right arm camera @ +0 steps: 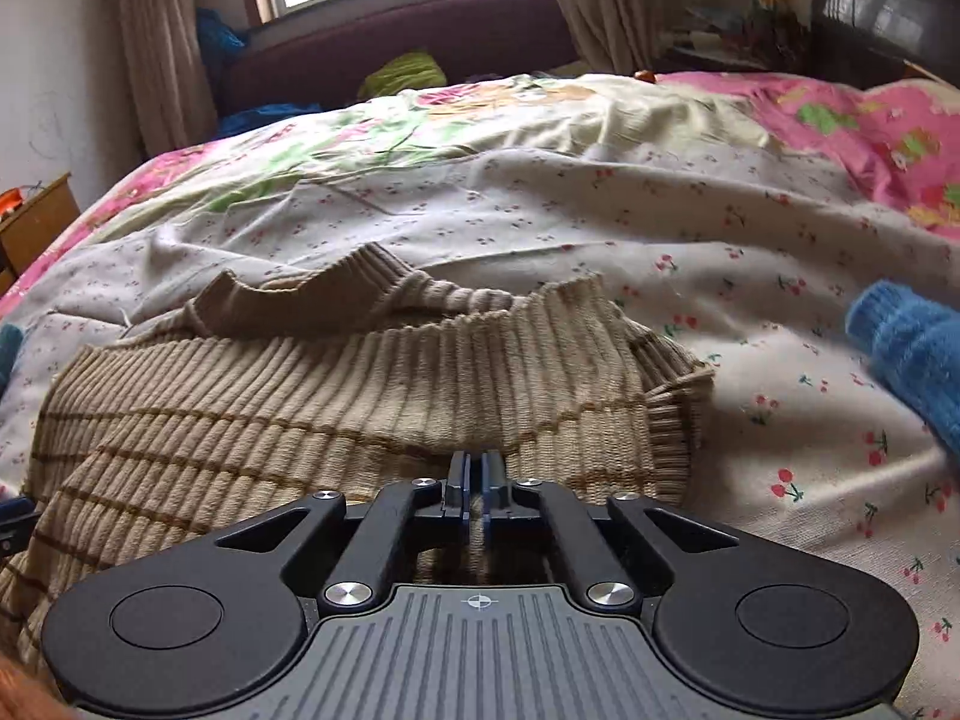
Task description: Fold small clothes
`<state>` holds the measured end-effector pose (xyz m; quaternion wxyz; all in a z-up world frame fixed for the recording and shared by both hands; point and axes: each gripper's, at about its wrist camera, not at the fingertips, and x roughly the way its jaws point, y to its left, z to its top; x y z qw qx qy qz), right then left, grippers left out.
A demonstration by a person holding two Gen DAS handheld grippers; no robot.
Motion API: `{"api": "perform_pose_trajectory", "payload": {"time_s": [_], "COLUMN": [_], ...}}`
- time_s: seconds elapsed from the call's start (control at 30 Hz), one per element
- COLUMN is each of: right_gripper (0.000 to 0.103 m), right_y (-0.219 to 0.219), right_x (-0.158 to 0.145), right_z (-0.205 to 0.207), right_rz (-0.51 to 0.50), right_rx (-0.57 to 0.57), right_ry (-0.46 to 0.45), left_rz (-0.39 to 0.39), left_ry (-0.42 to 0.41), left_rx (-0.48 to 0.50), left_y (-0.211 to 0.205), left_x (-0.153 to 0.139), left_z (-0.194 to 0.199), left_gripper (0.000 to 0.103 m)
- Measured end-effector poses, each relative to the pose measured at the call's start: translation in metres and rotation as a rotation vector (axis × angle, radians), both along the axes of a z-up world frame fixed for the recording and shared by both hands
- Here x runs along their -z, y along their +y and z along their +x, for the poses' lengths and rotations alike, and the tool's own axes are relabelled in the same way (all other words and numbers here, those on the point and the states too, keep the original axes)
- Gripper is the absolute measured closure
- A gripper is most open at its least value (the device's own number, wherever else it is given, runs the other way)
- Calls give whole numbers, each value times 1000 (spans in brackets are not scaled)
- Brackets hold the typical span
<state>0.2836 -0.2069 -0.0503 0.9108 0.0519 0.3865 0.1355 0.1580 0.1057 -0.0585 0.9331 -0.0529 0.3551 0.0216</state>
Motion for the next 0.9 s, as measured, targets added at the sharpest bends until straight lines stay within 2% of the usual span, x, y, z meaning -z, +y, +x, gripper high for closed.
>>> {"api": "perform_pose_trajectory", "payload": {"time_s": [0.03,0.07,0.17,0.23,0.3,0.43,0.6,0.7,0.73,0.8,0.9], "right_gripper": [102,93,91,91,91,91,90,89,86,82,81], "right_y": [1,3,17,26,32,47,105,144,157,183,216], "right_x": [-7,-15,-29,-21,-9,-37,-49,-50,-50,-49,-46], "right_z": [-1,-5,-16,-11,-1,-15,-23,-26,-27,-28,-24], "right_rz": [12,17,-18,-75,-112,-63,-66,-48,-50,-70,-106], "right_rx": [10,1,-49,-51,-35,-79,-221,-294,-322,-366,-415], "right_ry": [-5,-32,-108,-75,18,-55,-30,2,6,3,11], "left_rz": [-4,-9,-3,-2,-26,-119,-204,-210,-213,-230,-252], "left_ry": [-2,-16,-48,-8,51,11,-3,-9,-15,-19,6], "left_rx": [-11,-24,-66,-92,-110,-155,-232,-231,-224,-212,-198], "left_y": [0,1,2,5,10,20,34,33,33,34,35], "left_x": [-5,-11,-20,-13,-1,-10,-5,-3,-4,-5,1], "left_z": [-3,-7,-19,-20,-19,-32,-42,-48,-49,-50,-48], "left_gripper": [60,60,60,60,59,59,58,57,57,55,53]}}
